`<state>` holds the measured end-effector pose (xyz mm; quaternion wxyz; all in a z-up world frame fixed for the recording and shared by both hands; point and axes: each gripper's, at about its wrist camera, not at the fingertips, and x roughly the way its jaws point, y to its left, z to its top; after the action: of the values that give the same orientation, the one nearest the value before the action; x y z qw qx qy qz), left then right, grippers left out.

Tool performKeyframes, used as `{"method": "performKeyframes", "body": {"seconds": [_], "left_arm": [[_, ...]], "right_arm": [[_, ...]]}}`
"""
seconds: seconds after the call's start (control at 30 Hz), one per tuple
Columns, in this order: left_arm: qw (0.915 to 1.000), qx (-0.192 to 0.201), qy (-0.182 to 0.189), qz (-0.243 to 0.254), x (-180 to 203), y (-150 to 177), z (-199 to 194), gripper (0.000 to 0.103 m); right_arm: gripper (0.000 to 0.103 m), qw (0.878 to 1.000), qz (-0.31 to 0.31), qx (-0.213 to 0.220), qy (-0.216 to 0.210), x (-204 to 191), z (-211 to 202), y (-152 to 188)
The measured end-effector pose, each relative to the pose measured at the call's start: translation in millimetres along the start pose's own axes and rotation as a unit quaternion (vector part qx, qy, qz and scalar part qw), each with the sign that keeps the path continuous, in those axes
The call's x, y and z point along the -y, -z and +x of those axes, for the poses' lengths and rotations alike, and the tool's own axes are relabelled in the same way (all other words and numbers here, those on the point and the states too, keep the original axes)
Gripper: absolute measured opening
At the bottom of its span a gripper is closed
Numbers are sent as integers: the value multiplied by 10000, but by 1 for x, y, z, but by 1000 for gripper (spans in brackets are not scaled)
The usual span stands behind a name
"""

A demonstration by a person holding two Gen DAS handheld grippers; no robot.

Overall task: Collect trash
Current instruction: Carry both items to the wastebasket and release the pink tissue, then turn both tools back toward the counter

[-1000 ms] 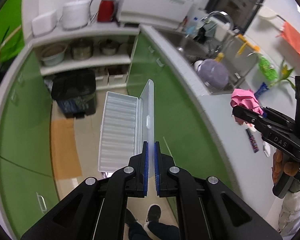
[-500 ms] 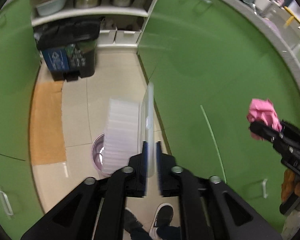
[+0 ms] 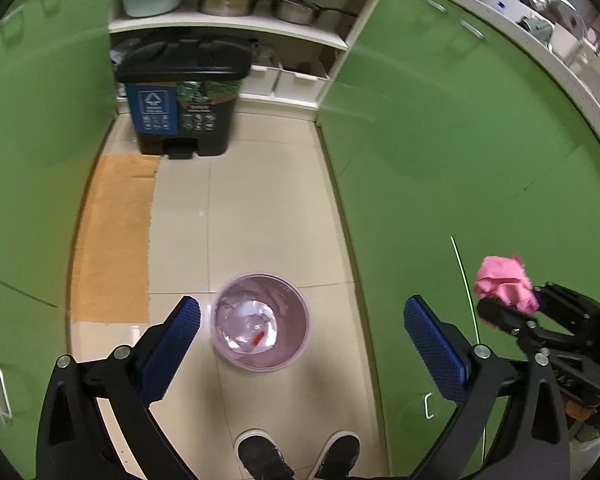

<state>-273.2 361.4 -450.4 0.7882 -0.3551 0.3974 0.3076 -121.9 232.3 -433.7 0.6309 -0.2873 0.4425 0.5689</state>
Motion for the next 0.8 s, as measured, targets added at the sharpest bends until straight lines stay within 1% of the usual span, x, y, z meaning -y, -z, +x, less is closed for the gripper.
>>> {"method": "performKeyframes", "body": {"seconds": [0.17,0.27,0.3,0.33,0.37,0.4,0.43,0.47,0.53,0.63,0.77,0.8], "left_arm": [[9996,115,-180,-190,-25,0,-14,98],[9990,167,-284,-287,-41,0,-16,98],[9988,185,-320,-327,-46,0,-15,98],[9985,199,-351,-360,-51,0,-14,98],[9984,214,-380,-371,-52,0,-13,98],[9982,227,-407,-373,-55,0,-13,98],[9981,232,-428,-375,-56,0,-12,98],[9980,240,-443,-378,-57,0,-11,98],[9979,240,-459,-387,-59,-1,-10,98],[9980,225,-457,-379,-55,-4,-9,98],[9986,154,-426,-285,-42,-10,-16,98],[9987,144,-417,-258,-37,-13,-21,98]], "right_arm": [[34,9990,-221,-186,-333,-22,36,-15],[35,9974,-417,-363,-460,-36,70,-20],[37,9968,-469,-418,-503,-40,81,-22],[43,9963,-505,-456,-529,-43,89,-24],[70,9960,-535,-471,-541,-45,97,-27],[86,9962,-543,-435,-533,-46,104,-29],[100,9965,-514,-357,-547,-45,106,-31],[100,9969,-490,-287,-553,-44,107,-32],[100,9972,-526,-328,-409,-44,113,-34],[100,9975,-494,-379,-325,-39,114,-35],[100,9984,-374,-338,-241,-30,97,-39],[100,9988,-335,-307,-186,-27,85,-41]]}}
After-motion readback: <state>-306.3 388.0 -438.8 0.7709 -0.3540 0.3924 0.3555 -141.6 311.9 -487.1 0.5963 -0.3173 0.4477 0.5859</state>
